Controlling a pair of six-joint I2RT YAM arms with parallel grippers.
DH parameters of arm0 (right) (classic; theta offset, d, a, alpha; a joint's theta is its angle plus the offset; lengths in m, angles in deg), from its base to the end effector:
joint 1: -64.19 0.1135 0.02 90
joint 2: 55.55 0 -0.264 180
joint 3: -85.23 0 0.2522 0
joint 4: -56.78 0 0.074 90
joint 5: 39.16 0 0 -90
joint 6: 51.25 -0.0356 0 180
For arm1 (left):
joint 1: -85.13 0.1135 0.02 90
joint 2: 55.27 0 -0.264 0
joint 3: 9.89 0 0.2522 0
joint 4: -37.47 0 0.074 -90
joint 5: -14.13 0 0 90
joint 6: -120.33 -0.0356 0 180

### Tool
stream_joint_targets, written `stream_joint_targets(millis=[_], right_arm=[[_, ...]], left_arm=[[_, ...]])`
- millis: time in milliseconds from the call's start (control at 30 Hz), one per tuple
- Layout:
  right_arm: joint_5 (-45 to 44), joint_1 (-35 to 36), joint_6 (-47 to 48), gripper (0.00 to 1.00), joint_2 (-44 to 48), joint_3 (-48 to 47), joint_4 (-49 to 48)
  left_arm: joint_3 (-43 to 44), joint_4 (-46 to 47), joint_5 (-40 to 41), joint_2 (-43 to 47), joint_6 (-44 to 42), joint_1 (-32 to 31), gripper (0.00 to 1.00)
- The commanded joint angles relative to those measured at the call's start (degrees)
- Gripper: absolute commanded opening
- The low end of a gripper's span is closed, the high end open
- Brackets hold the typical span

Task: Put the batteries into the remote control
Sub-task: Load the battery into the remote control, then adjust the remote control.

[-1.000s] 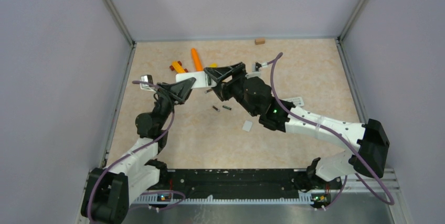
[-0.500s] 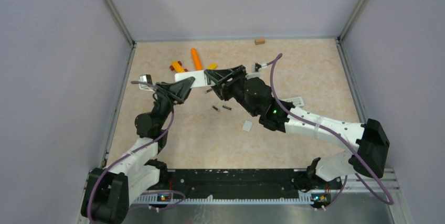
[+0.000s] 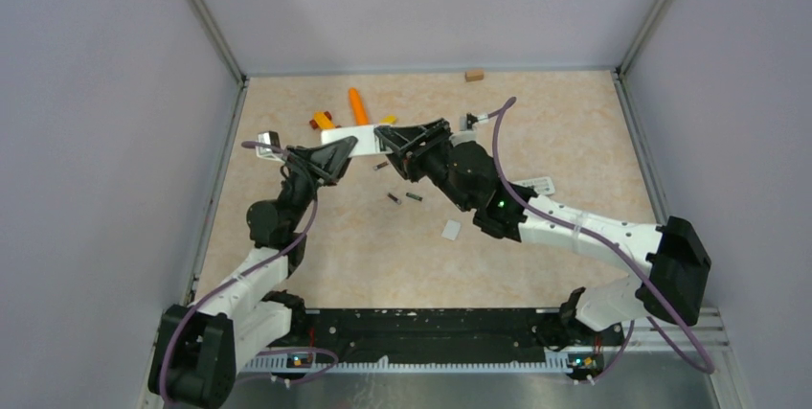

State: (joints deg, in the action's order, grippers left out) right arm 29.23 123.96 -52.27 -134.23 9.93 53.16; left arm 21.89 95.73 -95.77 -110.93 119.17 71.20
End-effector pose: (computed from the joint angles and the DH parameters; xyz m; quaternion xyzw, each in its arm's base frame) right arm 0.1760 0.2760 0.3579 0.3146 0.6317 0.6402 0.3035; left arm 0.1819 -0.0576 0.2901 -0.1581 0.4577 -0.7310 0.4807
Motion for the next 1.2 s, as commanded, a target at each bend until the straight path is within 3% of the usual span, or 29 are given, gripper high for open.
stream_joint_targets(millis=[0, 100, 167, 333, 500, 633, 767, 967, 1167], right_arm=[[3.1, -0.9, 2.4, 0.49, 0.9, -0.8, -4.9], [2.3, -1.0, 4.0, 0.67, 2.4, 0.5, -5.5], [1.0, -1.3, 4.9, 0.73, 3.9, 1.9, -6.6], [1.3, -3.4, 5.9, 0.72, 7.9, 4.8, -4.8], [10.2, -8.2, 9.7, 0.69, 10.0, 7.6, -4.6], [25.0, -12.4, 19.4, 0.71, 7.8, 5.2, -3.1], [31.6, -12.9, 32.2, 0.73, 7.1, 2.3, 0.9], [33.2, -12.9, 43.2, 0.73, 12.3, 5.9, -0.6], [34.2, -12.9, 47.7, 0.77, 16.9, 9.4, -1.9]], left_arm=[[3.0, -3.4, -5.1, 0.5, 0.6, -0.3, 0.00], [3.0, -3.7, -4.5, 0.5, 1.8, -0.3, 0.00], [2.6, -3.6, -3.9, 0.5, 2.0, -0.3, 0.00], [2.5, -3.2, -3.3, 0.6, 2.8, -0.3, 0.00], [3.6, -4.0, -4.5, 0.3, 3.6, -0.3, 0.00], [5.5, -5.4, -7.9, -0.5, 3.7, -0.3, 0.00], [9.9, -9.1, -14.9, -2.2, 0.6, -0.2, 0.00], [16.0, -15.0, -25.8, -5.3, -3.9, -0.2, 0.00], [17.2, -14.3, -29.1, -6.7, -4.8, -0.2, 0.00]])
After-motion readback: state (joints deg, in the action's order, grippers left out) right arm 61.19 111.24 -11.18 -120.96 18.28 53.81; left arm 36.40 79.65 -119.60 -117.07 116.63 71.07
